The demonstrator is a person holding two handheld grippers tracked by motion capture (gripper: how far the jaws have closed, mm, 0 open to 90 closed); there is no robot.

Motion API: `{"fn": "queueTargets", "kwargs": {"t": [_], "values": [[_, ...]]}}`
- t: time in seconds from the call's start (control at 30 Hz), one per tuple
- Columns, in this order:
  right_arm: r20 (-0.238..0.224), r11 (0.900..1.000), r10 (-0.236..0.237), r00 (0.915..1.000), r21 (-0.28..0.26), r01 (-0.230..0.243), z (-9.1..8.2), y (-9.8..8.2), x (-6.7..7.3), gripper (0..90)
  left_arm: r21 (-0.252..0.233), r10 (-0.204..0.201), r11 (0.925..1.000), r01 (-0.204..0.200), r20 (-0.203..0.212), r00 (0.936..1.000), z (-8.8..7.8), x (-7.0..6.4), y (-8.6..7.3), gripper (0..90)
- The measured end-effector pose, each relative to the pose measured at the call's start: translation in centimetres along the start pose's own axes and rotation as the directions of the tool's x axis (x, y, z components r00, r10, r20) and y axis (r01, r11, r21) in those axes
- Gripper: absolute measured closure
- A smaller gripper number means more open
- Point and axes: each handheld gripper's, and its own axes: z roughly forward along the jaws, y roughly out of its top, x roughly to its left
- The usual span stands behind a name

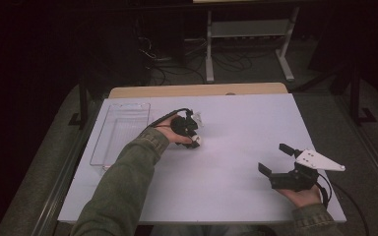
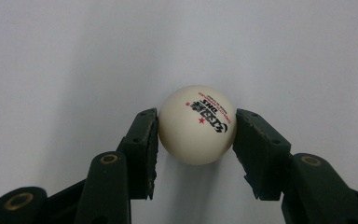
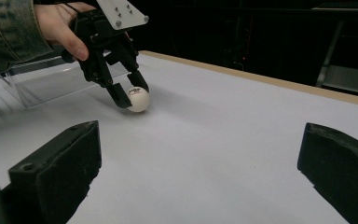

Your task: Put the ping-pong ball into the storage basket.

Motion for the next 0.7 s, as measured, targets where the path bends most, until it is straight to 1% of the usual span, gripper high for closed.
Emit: {"fn": "queueTargets", "kwargs": {"t": [0.13, 0.57, 0.7], "values": [[0.0, 1.0, 0.001, 1.0, 0.0, -0.001, 0.0, 0.0, 0.0, 0.0, 0.011, 0.012, 0.9999, -0.012, 0.0, 0.9999, -0.7, -0.1, 0.1, 50.6], [0.0, 1.0, 0.003, 1.0, -0.001, -0.003, 0.0, 0.0, 0.0, 0.0, 0.018, 0.02, 0.9996, -0.019, -0.009, 0.9998, -2.3, -0.4, 0.0, 50.6], [-0.002, 1.0, 0.002, 1.0, -0.002, -0.002, 0.0, 0.0, 0.1, 0.0, 0.03, 0.027, 0.9992, -0.026, -0.011, 0.9996, -2.9, -0.8, 0.0, 50.6]]}}
